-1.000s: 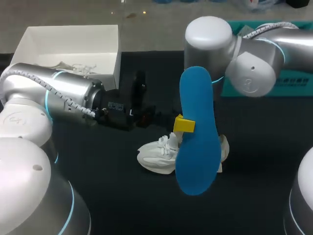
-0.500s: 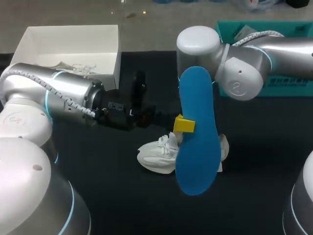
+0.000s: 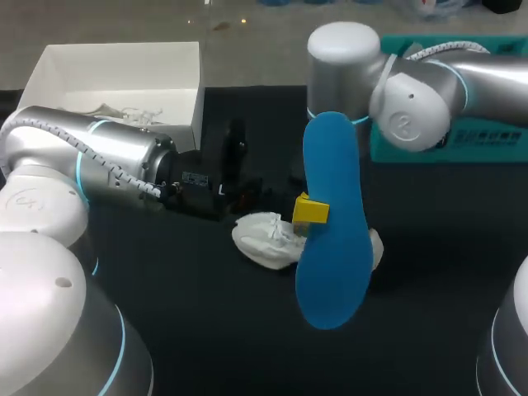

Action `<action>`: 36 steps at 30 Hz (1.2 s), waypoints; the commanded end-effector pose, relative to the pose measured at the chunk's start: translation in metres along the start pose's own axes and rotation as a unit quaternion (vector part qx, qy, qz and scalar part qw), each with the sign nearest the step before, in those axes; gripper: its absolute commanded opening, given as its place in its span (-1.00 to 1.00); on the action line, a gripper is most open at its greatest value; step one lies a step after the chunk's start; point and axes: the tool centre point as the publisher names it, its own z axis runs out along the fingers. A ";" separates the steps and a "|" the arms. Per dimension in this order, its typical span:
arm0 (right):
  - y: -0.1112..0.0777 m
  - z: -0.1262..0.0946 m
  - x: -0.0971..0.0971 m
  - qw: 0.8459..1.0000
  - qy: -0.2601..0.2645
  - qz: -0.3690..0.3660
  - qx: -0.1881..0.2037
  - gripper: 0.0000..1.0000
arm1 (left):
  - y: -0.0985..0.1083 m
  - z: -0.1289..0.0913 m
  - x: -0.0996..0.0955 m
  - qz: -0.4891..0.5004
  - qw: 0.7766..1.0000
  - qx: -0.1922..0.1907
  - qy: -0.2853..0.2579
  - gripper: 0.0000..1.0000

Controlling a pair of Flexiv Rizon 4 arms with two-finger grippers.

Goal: Take the shoe out of the shoebox, open the shoe tongue, remove and reinsert the insole, then place the shoe into the shoebox

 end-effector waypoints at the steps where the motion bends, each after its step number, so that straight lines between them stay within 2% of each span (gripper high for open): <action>1: -0.008 -0.012 -0.001 0.939 0.185 0.279 -0.078 -1.00 | 0.000 0.002 -0.001 0.000 1.000 0.001 0.001 -1.00; 2: -0.007 -0.012 0.002 0.921 0.209 0.318 -0.085 -1.00 | 0.000 0.002 -0.001 0.000 1.000 0.001 0.001 -1.00; 3: -0.004 -0.014 0.007 0.920 0.202 0.326 -0.087 -1.00 | 0.000 0.002 -0.001 0.000 1.000 0.001 0.001 -1.00; 14: -0.004 -0.014 0.007 0.920 0.202 0.326 -0.087 -1.00 | 0.000 0.002 -0.001 0.000 1.000 0.001 0.001 -1.00; 15: -0.001 -0.018 0.004 0.899 0.226 0.358 -0.108 -1.00 | 0.000 0.002 -0.001 0.000 1.000 0.001 0.001 -1.00; 16: 0.003 -0.019 0.004 0.890 0.251 0.358 -0.127 -1.00 | 0.000 0.002 -0.001 0.000 1.000 0.001 0.001 -1.00; 18: 0.007 -0.019 0.004 0.861 0.277 0.399 -0.150 -1.00 | 0.000 0.002 -0.001 0.000 1.000 0.001 0.001 -1.00; 21: 0.012 -0.017 0.007 0.834 0.287 0.437 -0.176 -1.00 | 0.000 0.002 -0.001 0.000 1.000 0.001 0.001 -1.00; 23: 0.014 -0.013 0.007 0.811 0.293 0.470 -0.187 -1.00 | 0.000 0.002 -0.001 0.000 1.000 0.001 0.001 -1.00; 25: 0.017 -0.011 0.009 0.802 0.296 0.480 -0.197 -1.00 | 0.000 0.002 -0.001 0.000 1.000 0.001 0.001 -1.00; 27: 0.019 -0.010 0.011 0.800 0.282 0.489 -0.204 -1.00 | 0.000 0.002 -0.001 0.000 1.000 0.001 0.001 -1.00; 32: 0.020 -0.009 0.016 0.781 0.255 0.522 -0.228 -1.00 | 0.000 0.002 -0.001 0.000 1.000 0.001 0.001 -1.00; 34: 0.020 -0.009 0.017 0.778 0.253 0.523 -0.239 -1.00 | 0.000 0.002 -0.001 0.000 1.000 0.001 0.001 -1.00; 36: 0.021 -0.007 0.018 0.784 0.250 0.515 -0.242 -1.00 | 0.000 0.002 -0.001 0.000 1.000 0.001 0.001 -1.00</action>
